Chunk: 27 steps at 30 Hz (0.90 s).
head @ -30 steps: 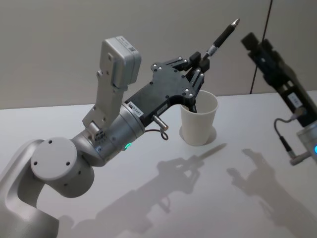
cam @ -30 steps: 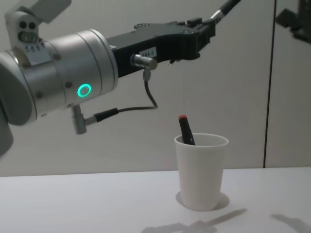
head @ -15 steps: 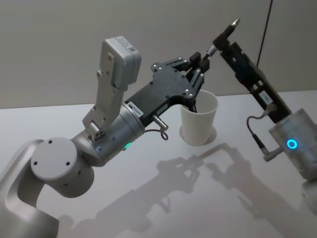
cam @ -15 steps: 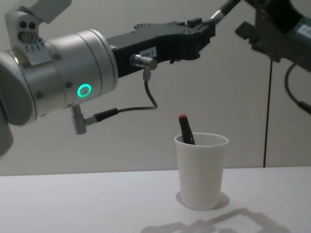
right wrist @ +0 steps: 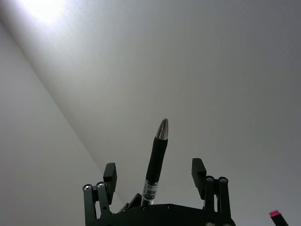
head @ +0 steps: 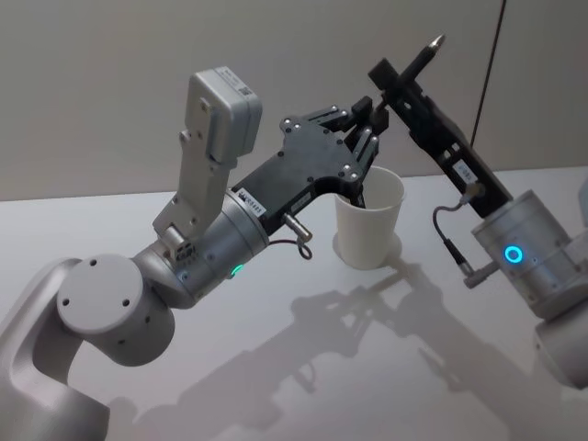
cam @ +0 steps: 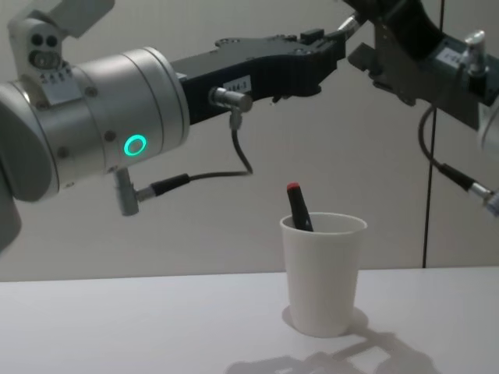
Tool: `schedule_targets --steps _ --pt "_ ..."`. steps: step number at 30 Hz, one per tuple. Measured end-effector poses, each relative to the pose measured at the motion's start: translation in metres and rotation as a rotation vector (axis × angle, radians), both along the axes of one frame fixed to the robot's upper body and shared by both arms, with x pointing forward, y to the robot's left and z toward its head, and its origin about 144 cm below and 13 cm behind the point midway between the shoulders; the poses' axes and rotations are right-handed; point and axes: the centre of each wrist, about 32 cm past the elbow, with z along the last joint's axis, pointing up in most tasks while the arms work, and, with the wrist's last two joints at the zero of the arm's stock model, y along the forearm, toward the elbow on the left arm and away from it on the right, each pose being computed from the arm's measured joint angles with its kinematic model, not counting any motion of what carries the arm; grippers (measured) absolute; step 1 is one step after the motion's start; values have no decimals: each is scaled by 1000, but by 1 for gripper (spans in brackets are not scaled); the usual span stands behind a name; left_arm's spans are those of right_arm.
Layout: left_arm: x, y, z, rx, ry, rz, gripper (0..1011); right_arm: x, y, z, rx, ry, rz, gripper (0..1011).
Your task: Place the pen into the pen holder.
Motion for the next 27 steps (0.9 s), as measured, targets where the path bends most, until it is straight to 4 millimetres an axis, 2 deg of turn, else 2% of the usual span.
schedule_targets --steps 15,27 --pt "0 0 0 0 0 0 166 7 4 4 11 -19 20 1002" --pt "0 0 0 0 0 0 166 6 -4 6 52 -40 42 1002"
